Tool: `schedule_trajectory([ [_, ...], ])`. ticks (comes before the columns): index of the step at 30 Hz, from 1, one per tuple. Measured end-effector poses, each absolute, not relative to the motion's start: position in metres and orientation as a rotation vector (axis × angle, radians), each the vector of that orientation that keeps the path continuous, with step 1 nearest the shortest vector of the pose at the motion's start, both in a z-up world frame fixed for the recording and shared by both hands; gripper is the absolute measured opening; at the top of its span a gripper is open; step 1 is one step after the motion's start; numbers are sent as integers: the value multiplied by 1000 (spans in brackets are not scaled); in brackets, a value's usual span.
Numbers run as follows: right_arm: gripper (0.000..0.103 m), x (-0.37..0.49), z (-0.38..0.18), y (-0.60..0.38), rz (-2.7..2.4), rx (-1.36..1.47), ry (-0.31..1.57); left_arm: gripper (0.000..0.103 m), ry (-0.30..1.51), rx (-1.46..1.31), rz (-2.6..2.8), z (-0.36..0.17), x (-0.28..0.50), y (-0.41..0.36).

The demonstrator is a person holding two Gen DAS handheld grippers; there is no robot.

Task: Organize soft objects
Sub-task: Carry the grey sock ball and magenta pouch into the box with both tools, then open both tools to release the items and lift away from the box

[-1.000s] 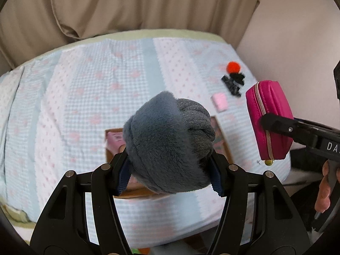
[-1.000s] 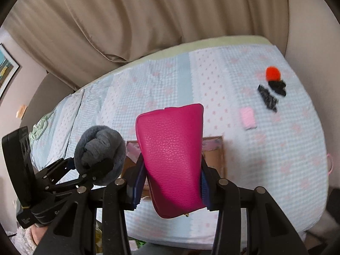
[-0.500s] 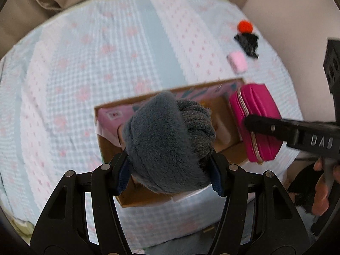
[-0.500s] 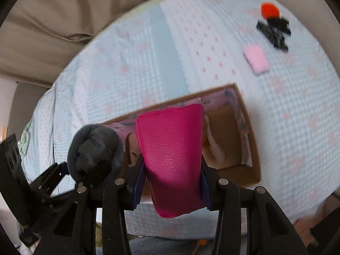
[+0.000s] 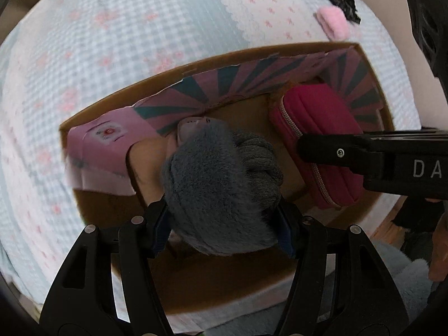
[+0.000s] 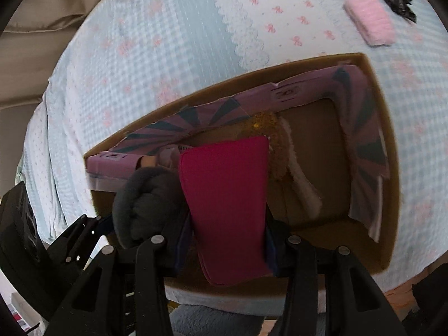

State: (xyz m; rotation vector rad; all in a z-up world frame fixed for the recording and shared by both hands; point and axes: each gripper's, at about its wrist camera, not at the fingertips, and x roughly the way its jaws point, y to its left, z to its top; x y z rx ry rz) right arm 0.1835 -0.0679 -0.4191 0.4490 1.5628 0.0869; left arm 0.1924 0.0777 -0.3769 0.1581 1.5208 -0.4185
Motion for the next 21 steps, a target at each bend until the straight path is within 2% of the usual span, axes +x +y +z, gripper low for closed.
schedule_trajectory([
  [1, 42, 185, -422, -68, 93, 449, 1567, 58, 1523, 171, -420, -381, 194, 76],
  [3, 44, 189, -425, -70, 101, 458, 1568, 70, 1522, 187, -423, -385, 196, 75],
  [5, 50, 191, -427, -73, 86, 462, 1567, 102, 1512, 190, -414, -386, 199, 77],
  [7, 69, 194, -425, -77, 53, 445, 1549, 103, 1510, 187, -395, -383, 203, 81],
  [8, 86, 195, -424, -79, 71, 440, 1574, 103, 1515, 179, -397, -383, 205, 82],
  [9, 97, 196, -422, -81, 67, 430, 1568, 103, 1512, 168, -400, -381, 206, 84],
  [11, 100, 197, -419, -85, 68, 411, 1561, 103, 1513, 171, -402, -379, 207, 85],
  [21, 100, 190, -404, -97, 60, 378, 1508, 103, 1509, 172, -388, -372, 198, 89],
])
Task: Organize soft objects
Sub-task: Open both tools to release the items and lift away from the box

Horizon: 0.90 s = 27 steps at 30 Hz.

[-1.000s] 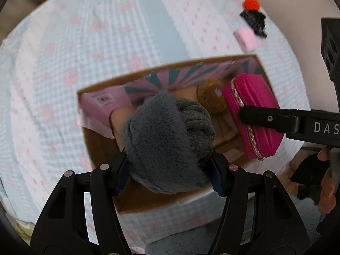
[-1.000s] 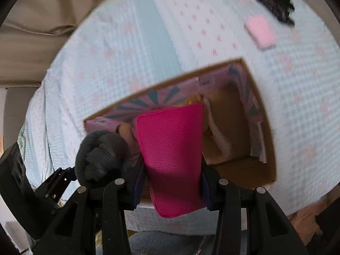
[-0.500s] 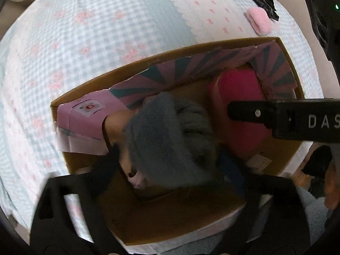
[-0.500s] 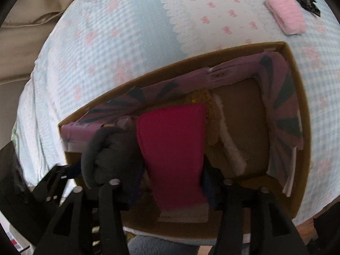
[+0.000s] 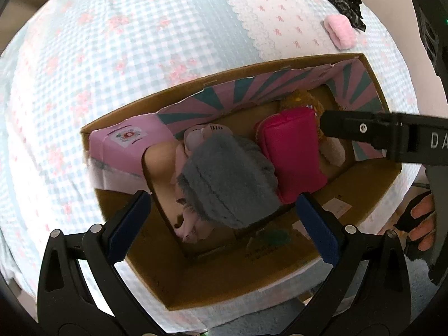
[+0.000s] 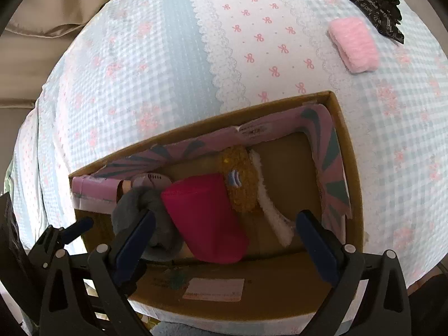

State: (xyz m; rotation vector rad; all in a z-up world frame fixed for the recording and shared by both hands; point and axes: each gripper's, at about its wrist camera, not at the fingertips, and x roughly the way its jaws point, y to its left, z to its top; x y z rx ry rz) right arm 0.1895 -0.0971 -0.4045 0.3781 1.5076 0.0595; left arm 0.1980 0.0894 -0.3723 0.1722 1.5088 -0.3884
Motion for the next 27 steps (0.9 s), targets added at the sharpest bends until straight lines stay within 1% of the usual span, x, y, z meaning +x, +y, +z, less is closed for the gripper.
schedule_trajectory([
  [6, 100, 179, -386, -90, 72, 374, 1467, 103, 1475, 183, -369, -352, 188, 98],
  [16, 100, 146, -325, -79, 94, 262, 1335, 103, 1356, 123, -326, -296, 165, 112],
  [18, 100, 138, -308, -71, 94, 223, 1284, 103, 1325, 106, -315, -281, 159, 114],
  [22, 100, 117, -255, -64, 72, 111, 1168, 103, 1255, 74, -281, -244, 145, 120],
  [27, 100, 92, -196, -67, 55, 64, 1028, 103, 1134, 24, -261, -188, 123, 130],
])
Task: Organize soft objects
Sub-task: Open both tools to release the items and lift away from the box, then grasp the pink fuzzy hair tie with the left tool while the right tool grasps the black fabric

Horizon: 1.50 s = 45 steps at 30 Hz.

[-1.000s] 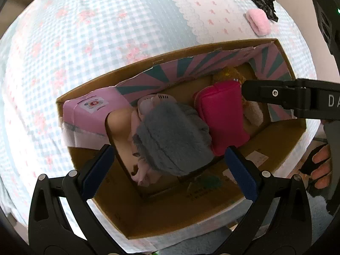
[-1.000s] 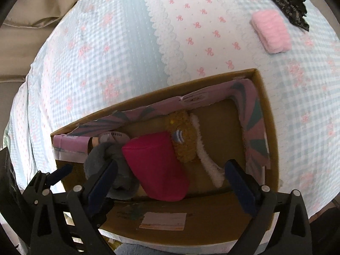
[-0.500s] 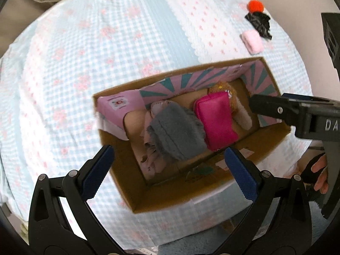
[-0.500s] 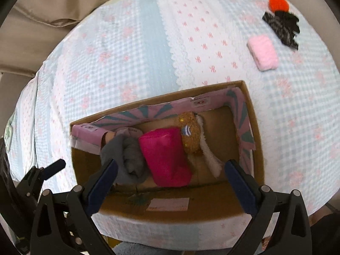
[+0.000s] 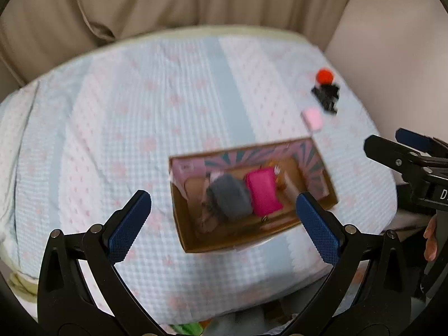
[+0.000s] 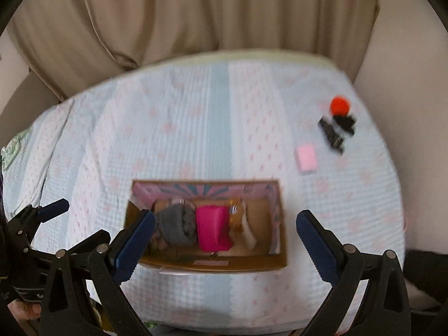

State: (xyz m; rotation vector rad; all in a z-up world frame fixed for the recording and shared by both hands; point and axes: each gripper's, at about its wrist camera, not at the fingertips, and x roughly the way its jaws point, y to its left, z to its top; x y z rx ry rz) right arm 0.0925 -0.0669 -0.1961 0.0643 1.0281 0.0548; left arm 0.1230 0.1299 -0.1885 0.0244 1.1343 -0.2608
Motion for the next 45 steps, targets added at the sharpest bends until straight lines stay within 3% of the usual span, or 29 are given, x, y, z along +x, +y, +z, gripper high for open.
schedule_trajectory([
  [13, 100, 21, -114, -104, -71, 88, 789, 103, 847, 56, -287, -87, 91, 113],
  [27, 100, 32, -90, -231, -166, 116, 687, 103, 752, 32, -344, -65, 121, 13],
  [36, 100, 95, -109, -329, -119, 98, 722, 103, 815, 1, -282, -89, 170, -96],
  [45, 100, 192, -179, -393, -60, 115, 829, 103, 969, -93, -196, -175, 223, -176],
])
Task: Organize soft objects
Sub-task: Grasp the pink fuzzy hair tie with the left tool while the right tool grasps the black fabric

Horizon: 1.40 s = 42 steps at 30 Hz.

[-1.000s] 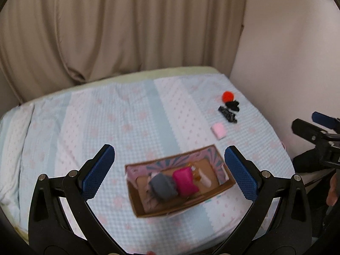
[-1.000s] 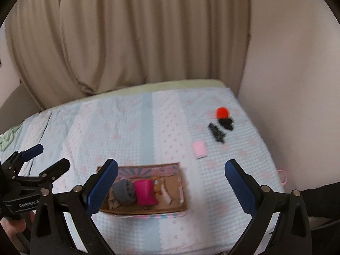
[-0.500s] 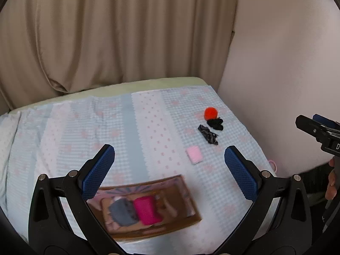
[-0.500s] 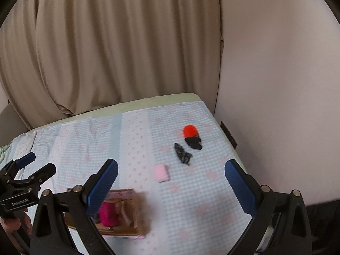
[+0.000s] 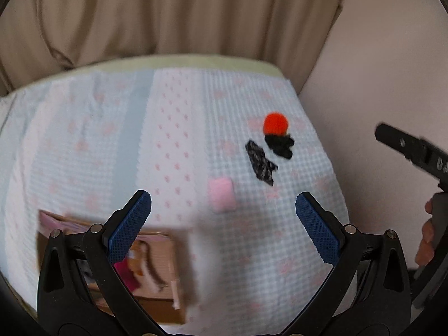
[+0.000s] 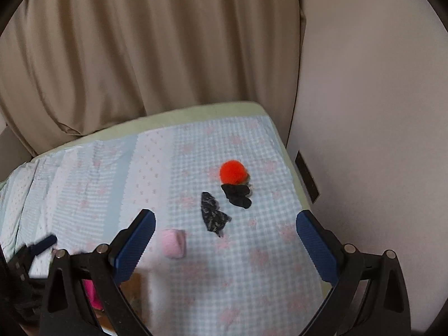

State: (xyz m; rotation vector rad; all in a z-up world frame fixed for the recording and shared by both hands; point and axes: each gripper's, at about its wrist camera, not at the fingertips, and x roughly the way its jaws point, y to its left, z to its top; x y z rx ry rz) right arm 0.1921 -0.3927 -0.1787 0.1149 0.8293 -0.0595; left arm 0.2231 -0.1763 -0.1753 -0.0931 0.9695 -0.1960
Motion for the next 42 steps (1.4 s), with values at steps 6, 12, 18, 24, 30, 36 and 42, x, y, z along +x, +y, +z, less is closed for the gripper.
schedule_trajectory([
  [6, 100, 249, -242, -415, -60, 193, 895, 103, 1046, -82, -160, -240, 255, -212],
  [12, 100, 299, -312, -421, -65, 204, 953, 103, 1106, -106, -131, -311, 288, -230],
  [18, 100, 340, -375, -426, -76, 209, 1015, 95, 1160, -82, -102, -375, 310, -242],
  [24, 92, 365, -418, -429, -87, 209, 1034, 88, 1203, -76, -85, -423, 323, -247],
  [30, 61, 380, -443, -429, -83, 187, 1050, 50, 1210, -69, -92, -447, 333, -250],
  [36, 32, 378, -443, -428, -110, 142, 1030, 44, 1203, -79, -101, -448, 341, -247],
  [42, 25, 370, -436, -429, -112, 146, 1017, 44, 1192, -86, -111, -443, 343, -246],
])
